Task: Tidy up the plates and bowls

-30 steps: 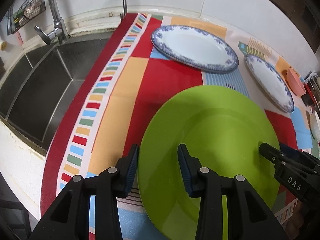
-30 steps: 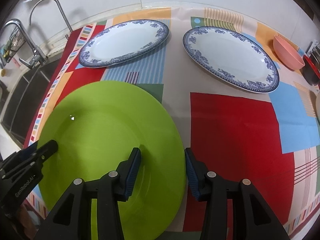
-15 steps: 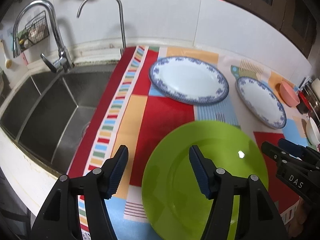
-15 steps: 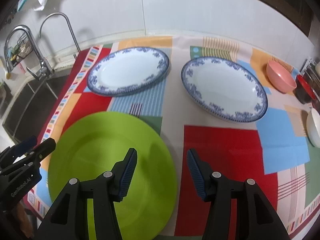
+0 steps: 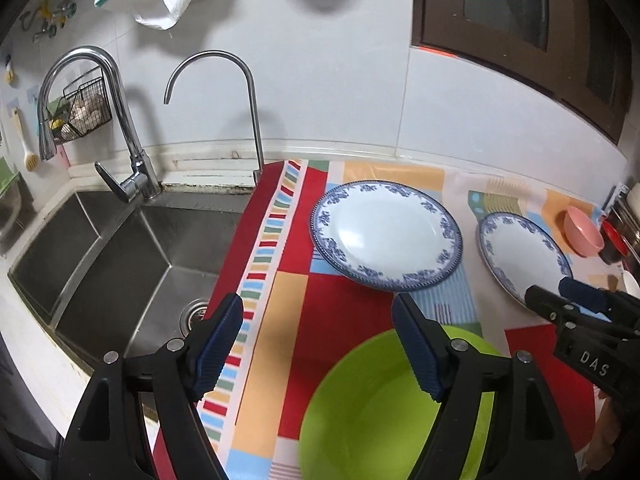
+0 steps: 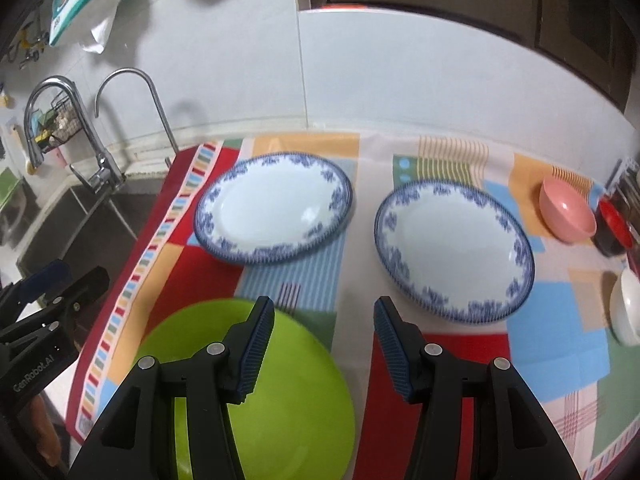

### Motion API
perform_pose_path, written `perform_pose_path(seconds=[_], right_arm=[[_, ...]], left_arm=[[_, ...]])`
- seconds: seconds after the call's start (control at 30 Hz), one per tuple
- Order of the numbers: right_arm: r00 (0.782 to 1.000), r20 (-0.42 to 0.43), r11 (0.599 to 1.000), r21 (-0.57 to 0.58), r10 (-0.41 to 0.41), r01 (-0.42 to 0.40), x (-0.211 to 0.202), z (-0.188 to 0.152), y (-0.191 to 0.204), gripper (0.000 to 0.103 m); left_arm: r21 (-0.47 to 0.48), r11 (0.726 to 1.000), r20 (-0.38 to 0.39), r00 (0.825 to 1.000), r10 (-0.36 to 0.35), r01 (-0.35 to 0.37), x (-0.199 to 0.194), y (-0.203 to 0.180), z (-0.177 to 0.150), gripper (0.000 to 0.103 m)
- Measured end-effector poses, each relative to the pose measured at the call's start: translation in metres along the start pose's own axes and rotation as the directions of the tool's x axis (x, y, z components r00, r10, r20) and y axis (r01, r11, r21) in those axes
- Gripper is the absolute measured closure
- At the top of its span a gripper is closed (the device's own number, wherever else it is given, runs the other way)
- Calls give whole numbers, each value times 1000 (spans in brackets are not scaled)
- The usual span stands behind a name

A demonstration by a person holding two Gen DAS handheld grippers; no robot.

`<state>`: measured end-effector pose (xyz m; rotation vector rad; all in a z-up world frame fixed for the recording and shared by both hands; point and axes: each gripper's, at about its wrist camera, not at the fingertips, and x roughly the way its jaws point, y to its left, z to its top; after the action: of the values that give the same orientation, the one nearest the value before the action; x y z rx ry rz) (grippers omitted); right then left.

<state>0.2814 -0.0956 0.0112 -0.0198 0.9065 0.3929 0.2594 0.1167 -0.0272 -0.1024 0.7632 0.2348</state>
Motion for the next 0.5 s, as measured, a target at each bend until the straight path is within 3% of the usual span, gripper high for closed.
perform_pose_path(seconds=[0.5], right_arm=[[1000, 0, 1000, 1, -1, 1, 57, 58, -1, 46]], left_arm=[[17, 1000, -30, 999, 22, -22, 65, 1, 47, 27]])
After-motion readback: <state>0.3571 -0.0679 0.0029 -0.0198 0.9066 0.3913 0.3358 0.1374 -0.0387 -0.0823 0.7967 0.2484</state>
